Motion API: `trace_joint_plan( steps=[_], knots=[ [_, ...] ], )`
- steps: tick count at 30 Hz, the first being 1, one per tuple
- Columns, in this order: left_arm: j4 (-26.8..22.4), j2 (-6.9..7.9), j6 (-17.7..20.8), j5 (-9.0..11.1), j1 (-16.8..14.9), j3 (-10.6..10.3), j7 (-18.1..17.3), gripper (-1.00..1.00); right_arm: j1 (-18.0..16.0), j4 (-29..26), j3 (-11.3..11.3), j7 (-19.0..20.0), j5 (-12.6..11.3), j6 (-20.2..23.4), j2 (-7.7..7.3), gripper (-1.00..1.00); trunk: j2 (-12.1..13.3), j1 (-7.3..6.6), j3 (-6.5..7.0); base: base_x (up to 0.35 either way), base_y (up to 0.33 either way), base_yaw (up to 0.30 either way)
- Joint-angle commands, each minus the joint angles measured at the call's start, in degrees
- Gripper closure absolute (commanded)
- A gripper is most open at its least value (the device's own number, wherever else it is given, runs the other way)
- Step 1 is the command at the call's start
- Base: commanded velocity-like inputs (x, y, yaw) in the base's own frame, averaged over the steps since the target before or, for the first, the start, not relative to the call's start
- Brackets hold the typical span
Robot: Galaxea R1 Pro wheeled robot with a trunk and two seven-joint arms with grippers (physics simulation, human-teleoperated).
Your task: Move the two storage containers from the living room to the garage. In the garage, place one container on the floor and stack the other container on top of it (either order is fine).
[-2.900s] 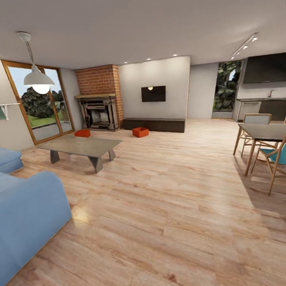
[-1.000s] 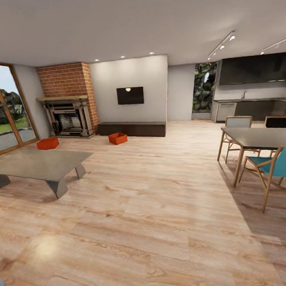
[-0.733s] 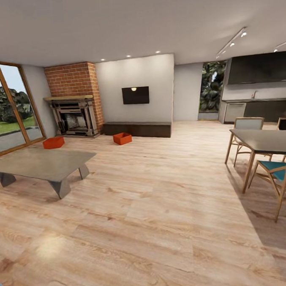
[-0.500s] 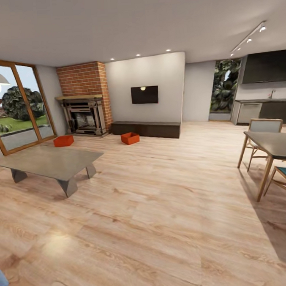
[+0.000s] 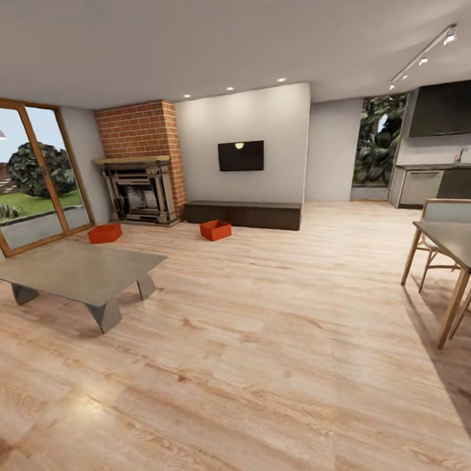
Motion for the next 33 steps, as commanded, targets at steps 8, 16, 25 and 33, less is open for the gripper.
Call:
trace_joint_plan(
  steps=[8, 16, 25, 33],
  knots=[
    [0.03, 0.00, -0.17, 0.56, -0.04, -0.10, -0.20, -1.00, -0.04, 0.05, 0.03, -0.42, 0.62, -0.08, 0.00, -1.00, -0.03, 0.03, -0.06, 0.328, -0.159, 0.192],
    [0.05, 0.02, -0.17, 0.56, -0.04, -0.10, -0.20, -1.00, -0.04, 0.05, 0.03, -0.42, 0.68, -0.09, 0.01, -1.00, -0.03, 0.03, -0.06, 0.323, -0.174, 0.183],
    [0.05, -0.06, -0.17, 0.56, -0.04, -0.10, -0.20, -1.00, -0.03, 0.05, 0.10, -0.42, 0.84, -0.17, 0.08, -1.00, -0.03, 0.03, -0.06, 0.322, -0.176, 0.016],
    [0.05, -0.19, -0.17, 0.56, -0.04, -0.10, -0.20, -1.00, -0.04, 0.05, 0.09, -0.42, 0.79, -0.17, 0.09, -1.00, -0.03, 0.03, -0.06, 0.321, -0.176, 0.000]
  ],
)
